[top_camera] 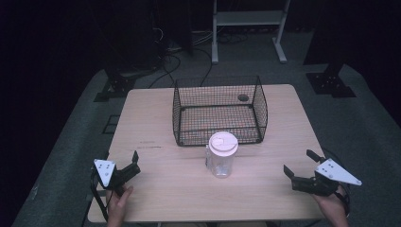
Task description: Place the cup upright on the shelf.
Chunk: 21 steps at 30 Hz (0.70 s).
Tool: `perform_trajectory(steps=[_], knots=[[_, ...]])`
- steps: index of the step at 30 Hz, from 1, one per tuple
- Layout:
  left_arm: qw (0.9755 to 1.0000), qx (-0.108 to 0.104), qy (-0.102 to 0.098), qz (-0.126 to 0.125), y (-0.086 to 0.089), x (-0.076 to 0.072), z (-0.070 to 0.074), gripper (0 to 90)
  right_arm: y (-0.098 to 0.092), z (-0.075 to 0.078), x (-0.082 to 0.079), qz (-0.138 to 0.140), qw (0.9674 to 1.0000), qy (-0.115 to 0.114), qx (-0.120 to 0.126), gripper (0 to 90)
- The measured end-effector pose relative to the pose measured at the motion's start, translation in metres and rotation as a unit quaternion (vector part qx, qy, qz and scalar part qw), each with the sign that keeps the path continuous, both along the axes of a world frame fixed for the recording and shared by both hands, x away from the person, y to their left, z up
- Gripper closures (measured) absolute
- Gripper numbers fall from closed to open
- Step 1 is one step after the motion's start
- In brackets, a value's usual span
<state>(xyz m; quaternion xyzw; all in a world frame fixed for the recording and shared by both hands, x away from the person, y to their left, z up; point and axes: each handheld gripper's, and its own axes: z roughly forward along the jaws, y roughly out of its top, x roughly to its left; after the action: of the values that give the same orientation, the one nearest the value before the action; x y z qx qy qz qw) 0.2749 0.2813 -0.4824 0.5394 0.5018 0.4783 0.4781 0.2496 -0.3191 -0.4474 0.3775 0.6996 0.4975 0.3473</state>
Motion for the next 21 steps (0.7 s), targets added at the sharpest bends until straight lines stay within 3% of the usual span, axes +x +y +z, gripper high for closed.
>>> perform_trajectory(steps=[11,21], knots=[[1.0000,0.001,0.000,0.000,0.000,0.000,0.000,0.0,0.027,0.018,0.003,0.046,0.9986,-0.015,-0.019,1.8],[1.0000,0.000,0.000,-0.001,0.000,0.000,0.000,0.0,0.053,0.027,0.011,0.071,0.9967,-0.030,-0.024,1.7]])
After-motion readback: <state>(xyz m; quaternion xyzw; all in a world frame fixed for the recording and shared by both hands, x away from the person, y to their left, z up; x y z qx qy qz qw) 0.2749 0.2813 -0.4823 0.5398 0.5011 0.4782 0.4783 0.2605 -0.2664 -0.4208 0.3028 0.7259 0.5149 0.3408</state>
